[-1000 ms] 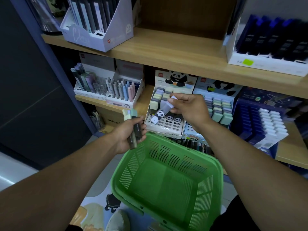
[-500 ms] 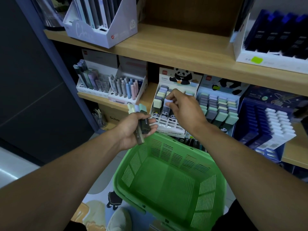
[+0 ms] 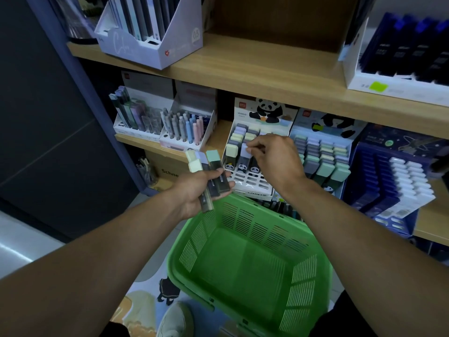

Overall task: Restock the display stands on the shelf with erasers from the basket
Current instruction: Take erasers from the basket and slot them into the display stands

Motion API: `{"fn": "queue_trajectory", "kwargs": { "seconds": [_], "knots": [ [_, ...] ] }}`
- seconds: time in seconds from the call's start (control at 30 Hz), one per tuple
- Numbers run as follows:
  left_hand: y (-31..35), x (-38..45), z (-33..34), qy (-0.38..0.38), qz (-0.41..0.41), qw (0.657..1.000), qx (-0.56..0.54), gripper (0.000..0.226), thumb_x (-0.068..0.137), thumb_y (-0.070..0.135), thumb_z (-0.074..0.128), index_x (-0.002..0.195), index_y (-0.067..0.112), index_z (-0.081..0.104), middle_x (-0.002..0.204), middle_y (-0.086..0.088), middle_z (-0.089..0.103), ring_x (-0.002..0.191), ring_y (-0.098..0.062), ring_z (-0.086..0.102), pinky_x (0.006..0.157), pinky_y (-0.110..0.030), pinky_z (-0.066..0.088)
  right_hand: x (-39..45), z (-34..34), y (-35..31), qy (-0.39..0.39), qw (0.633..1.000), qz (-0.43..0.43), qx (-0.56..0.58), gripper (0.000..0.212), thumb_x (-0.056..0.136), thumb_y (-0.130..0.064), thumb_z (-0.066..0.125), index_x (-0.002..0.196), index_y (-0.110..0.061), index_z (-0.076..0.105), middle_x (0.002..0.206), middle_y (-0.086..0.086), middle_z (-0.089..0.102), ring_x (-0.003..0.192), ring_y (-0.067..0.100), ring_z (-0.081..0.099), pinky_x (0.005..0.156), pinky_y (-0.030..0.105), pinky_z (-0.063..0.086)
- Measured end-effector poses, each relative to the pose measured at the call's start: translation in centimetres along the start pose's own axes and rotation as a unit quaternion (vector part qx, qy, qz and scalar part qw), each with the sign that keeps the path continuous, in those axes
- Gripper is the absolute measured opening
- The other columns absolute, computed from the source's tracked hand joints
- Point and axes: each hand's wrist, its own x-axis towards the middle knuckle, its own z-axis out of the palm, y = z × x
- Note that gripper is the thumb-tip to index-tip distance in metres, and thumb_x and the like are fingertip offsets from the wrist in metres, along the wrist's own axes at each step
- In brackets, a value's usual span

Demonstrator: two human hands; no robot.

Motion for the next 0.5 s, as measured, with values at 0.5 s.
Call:
{"fn": "queue_trajectory", "kwargs": {
  "seconds": [0.5],
  "knots": [
    [-0.27,-0.66,0.62,-0.014,0.017,1.0,0.021,0.035,0.09,0.014,0.07,0.121,0.0,0.062,0.097,-0.014,0.077,0.08,-0.023,0.076,0.068,-0.034,0.063,0.09,-0.4,0.33,-0.077,0.995,-0.013,-0.057,0.026,0.101,-0.02,0.059,0.123,-0.015,0.071,0.119,0.006,0.071,0.106,0.019,0.066,0.097,0.029,0.049]
  ]
}}
